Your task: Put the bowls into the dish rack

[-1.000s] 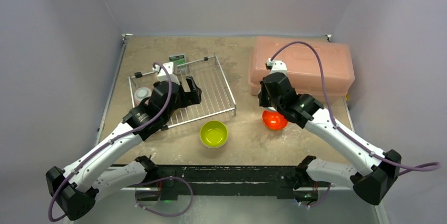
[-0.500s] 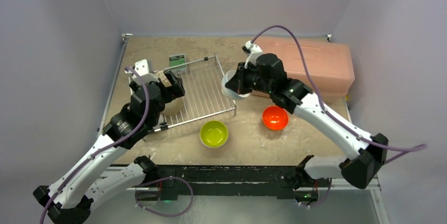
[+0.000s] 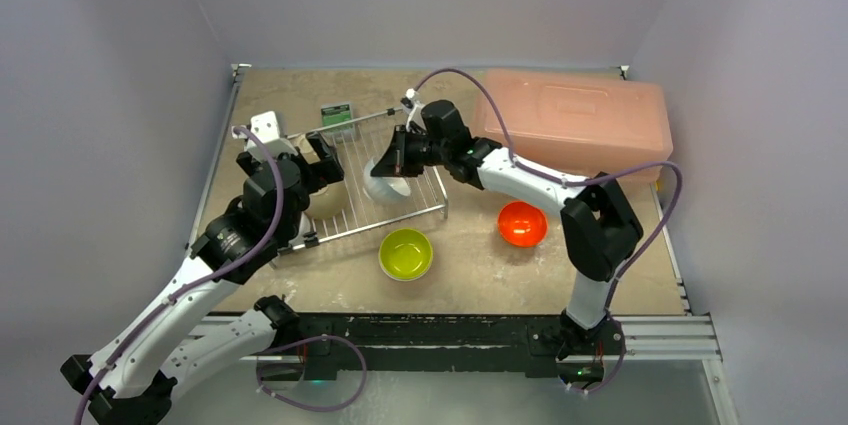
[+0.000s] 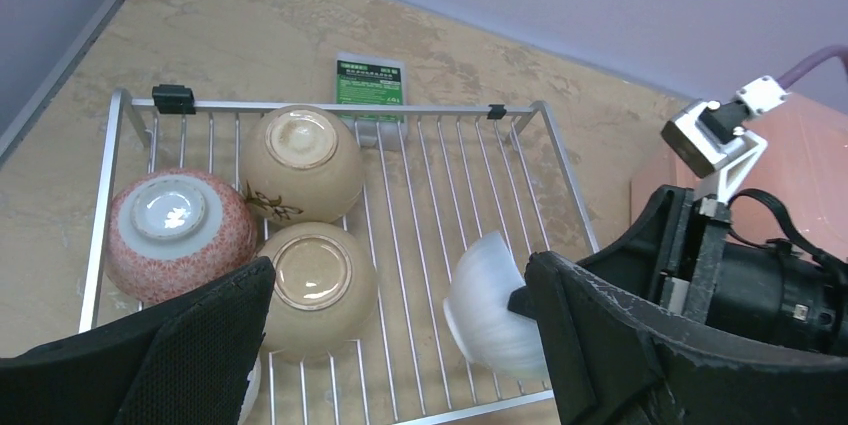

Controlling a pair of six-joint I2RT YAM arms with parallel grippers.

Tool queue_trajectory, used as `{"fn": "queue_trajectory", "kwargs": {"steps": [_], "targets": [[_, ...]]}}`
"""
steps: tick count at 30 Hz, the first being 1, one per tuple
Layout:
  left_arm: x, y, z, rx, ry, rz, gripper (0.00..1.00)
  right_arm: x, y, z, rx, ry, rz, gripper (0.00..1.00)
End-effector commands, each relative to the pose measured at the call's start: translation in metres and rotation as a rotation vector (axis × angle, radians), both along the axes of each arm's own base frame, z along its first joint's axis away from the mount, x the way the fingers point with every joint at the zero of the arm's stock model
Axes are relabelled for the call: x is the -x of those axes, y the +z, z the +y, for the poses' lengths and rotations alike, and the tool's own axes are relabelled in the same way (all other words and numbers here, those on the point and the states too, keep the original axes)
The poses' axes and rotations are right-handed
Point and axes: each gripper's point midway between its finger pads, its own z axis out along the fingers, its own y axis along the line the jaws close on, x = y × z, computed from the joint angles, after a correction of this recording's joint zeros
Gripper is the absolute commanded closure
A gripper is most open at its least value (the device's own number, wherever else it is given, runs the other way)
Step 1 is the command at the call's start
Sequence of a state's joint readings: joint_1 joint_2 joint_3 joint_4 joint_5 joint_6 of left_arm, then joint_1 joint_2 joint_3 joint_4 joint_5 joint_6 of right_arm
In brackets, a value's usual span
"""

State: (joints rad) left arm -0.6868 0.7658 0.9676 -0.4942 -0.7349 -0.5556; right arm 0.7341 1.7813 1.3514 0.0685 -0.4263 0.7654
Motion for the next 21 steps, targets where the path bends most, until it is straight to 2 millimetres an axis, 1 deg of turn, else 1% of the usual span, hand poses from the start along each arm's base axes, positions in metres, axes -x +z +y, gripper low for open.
{"fn": "queue_trajectory", "kwargs": {"steps": [1,3,7,8,13,21], "targets": [[-0.003,0.004,0.003,-0.026,0.016,-0.015,0.03,-0.003,0.068,0.026,-0.224,0.039,-0.043,1.00],[-0.004,0.003,0.003,-0.032,0.013,-0.015,0.03,-0.003,0.060,0.030,-0.238,0.040,-0.003,1.00],[-0.005,0.001,0.001,-0.036,0.009,-0.009,0.03,0.007,0.045,0.034,-0.289,0.069,0.118,1.00],[-0.005,0.000,0.001,-0.037,0.010,-0.006,0.03,0.007,0.045,0.036,-0.307,0.072,0.128,1.00],[-0.005,-0.002,0.000,-0.037,0.007,-0.002,0.03,0.009,0.035,0.040,-0.347,0.072,0.213,1.00],[-0.003,-0.002,0.002,-0.038,0.011,-0.001,0.03,0.013,0.016,0.035,-0.390,0.026,0.320,1.00]]}}
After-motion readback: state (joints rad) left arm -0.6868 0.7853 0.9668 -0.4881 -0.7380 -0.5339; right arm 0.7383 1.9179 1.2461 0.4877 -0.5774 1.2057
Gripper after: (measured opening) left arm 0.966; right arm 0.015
